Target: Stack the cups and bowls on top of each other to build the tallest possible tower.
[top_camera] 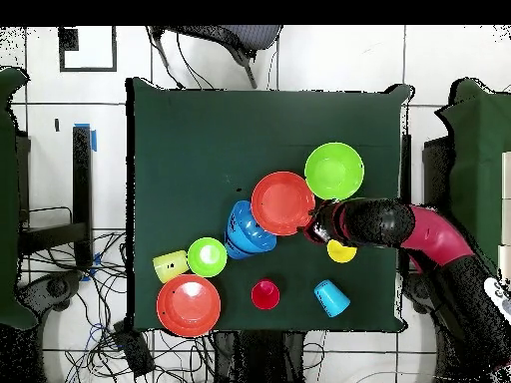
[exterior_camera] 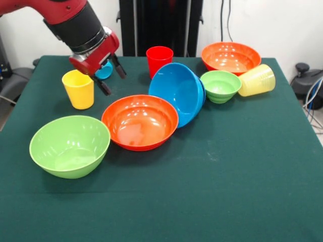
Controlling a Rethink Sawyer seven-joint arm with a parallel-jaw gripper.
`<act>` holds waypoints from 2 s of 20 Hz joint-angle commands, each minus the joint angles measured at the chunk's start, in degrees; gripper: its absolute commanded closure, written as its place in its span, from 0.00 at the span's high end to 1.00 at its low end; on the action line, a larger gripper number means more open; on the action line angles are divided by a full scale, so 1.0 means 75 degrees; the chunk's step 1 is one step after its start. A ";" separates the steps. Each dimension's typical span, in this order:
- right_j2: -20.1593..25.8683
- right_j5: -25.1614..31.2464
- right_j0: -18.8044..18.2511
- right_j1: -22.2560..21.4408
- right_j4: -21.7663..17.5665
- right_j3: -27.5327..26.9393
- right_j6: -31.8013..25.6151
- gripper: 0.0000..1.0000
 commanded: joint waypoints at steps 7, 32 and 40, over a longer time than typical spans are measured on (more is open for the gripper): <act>0.0664 -0.1655 0.0443 0.0270 0.0345 0.0144 0.1008 1.00; -0.0397 -0.1445 0.1695 0.0938 0.0873 0.0101 0.1311 1.00; -0.0539 -0.1033 0.1920 0.1082 0.0829 0.0069 0.1277 1.00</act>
